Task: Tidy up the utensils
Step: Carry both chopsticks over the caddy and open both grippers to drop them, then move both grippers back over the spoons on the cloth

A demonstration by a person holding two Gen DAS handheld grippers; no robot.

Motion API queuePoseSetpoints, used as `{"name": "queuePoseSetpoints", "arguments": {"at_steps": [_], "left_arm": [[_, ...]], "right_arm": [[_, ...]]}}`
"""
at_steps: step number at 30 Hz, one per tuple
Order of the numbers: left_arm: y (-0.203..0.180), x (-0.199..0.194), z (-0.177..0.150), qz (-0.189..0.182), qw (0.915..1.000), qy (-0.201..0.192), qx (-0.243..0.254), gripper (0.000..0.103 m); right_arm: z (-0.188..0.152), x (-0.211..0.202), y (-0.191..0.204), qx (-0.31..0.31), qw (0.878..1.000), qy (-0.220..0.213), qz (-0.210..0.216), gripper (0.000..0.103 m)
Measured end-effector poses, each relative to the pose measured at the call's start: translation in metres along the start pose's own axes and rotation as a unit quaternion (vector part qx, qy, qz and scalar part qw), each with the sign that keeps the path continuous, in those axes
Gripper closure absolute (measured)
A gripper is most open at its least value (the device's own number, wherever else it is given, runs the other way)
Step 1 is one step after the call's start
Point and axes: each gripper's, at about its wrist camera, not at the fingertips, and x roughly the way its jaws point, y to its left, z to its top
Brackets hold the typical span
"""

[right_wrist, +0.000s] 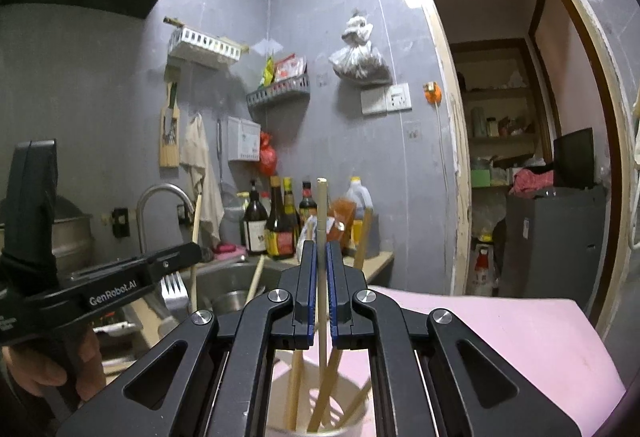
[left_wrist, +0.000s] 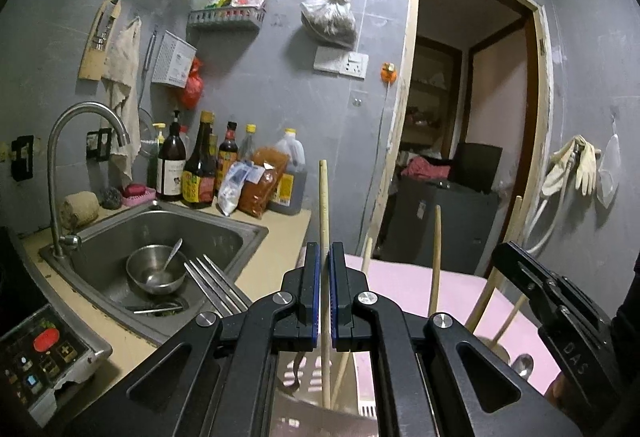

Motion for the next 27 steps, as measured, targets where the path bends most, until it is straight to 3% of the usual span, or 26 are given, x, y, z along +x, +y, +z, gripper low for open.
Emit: {"name": "queuePoseSetpoints", "arguments": {"at_steps": [8, 14, 16, 18, 23, 27], "left_arm": [[-0.003, -0.002, -0.002, -0.021, 0.9993, 0.03, -0.005, 0.1], [0.001, -0.007, 0.004, -0.032, 0.9985, 0.036, -0.026, 0.099], [0.0, -0.01, 0.007, -0.035, 0.9984, 0.031, -0.03, 0.093], [-0.003, -0.015, 0.01, -0.039, 0.9984, 0.022, -0.034, 0.08], [-0.019, -0.025, 0.018, -0.047, 0.9987, 0.005, -0.019, 0.076], [-0.034, -0.032, 0.022, -0.062, 0.9979, -0.009, -0.015, 0.063]], "right_arm": [[-0.005, -0.002, -0.001, -0.014, 1.0, 0.02, 0.003, 0.098], [0.002, -0.011, -0.003, -0.022, 1.0, 0.009, 0.006, 0.094], [0.008, -0.018, -0.004, -0.021, 1.0, -0.002, 0.006, 0.085], [0.013, -0.023, -0.006, -0.019, 1.0, -0.011, 0.005, 0.08], [0.024, -0.039, -0.016, -0.014, 1.0, -0.024, -0.006, 0.077], [0.032, -0.058, -0.027, -0.014, 0.999, -0.036, -0.022, 0.061]]}}
